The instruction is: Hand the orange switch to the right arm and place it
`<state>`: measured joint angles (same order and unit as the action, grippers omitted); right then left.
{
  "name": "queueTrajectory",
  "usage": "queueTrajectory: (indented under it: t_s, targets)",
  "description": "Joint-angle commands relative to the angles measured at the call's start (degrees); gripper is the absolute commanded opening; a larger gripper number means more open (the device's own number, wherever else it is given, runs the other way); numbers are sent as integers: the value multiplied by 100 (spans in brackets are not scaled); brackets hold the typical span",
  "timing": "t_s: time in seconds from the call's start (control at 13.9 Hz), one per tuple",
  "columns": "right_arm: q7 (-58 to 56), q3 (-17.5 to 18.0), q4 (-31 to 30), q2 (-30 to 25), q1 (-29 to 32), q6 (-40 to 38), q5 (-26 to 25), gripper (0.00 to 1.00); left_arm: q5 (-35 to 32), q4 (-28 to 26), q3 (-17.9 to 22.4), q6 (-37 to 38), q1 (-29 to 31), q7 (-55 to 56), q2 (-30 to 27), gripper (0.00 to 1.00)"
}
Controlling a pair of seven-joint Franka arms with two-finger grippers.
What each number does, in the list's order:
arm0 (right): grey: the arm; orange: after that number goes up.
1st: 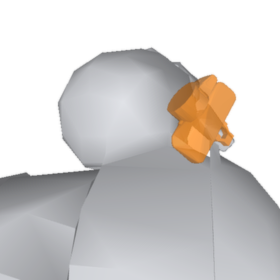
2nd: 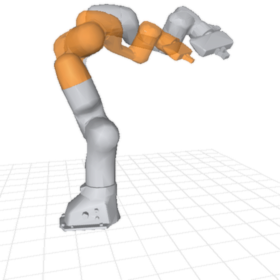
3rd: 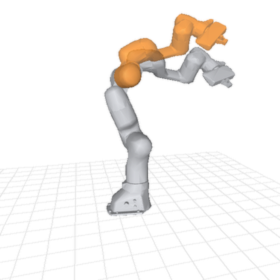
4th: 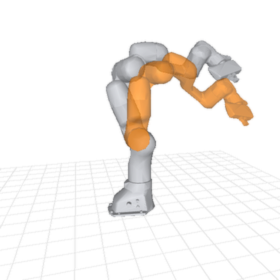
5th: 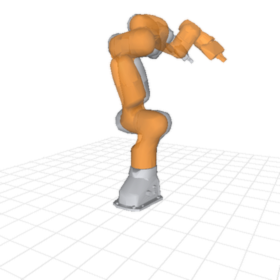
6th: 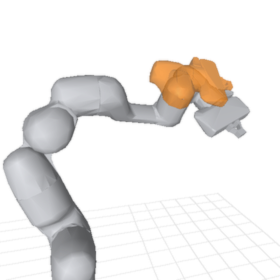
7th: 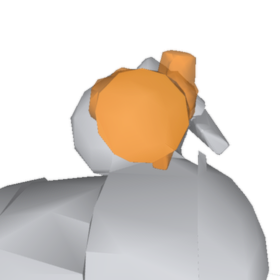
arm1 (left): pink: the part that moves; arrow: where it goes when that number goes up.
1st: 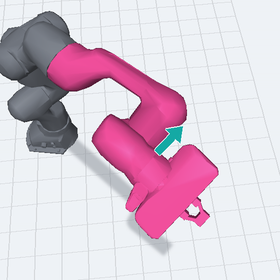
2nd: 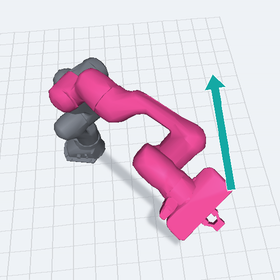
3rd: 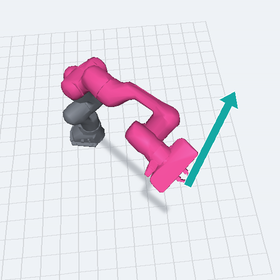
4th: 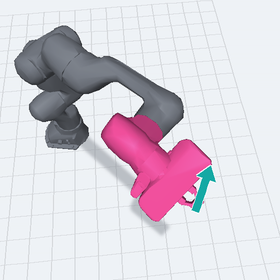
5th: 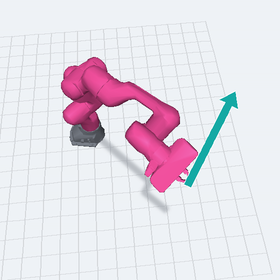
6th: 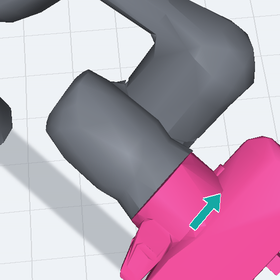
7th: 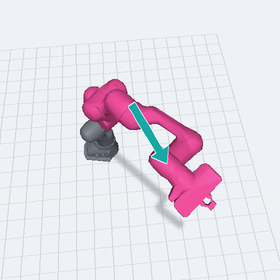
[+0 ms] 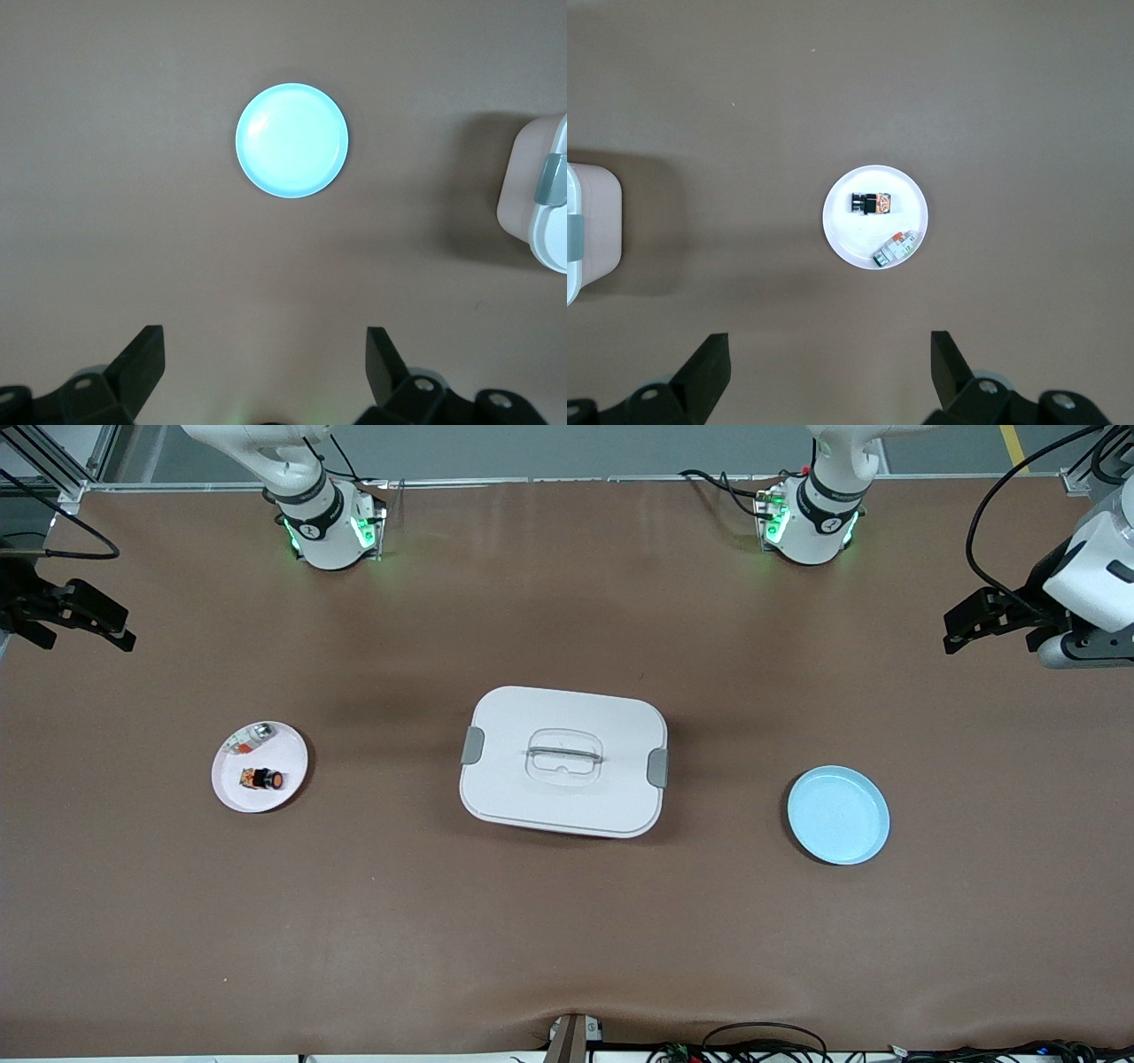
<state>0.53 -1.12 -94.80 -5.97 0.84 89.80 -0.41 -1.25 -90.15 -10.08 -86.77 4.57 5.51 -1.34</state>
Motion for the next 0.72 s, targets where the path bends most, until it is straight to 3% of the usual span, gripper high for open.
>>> queueTrajectory:
  t_s: [0.0,0.65]
  targets:
    - [26,42,155,61,65,-165,-12,100,72,76,6,-15,17,-68,11,100]
    - [26,42,155,61,74,-174,-21,100,55,207,15,29,17,-68,-24,100]
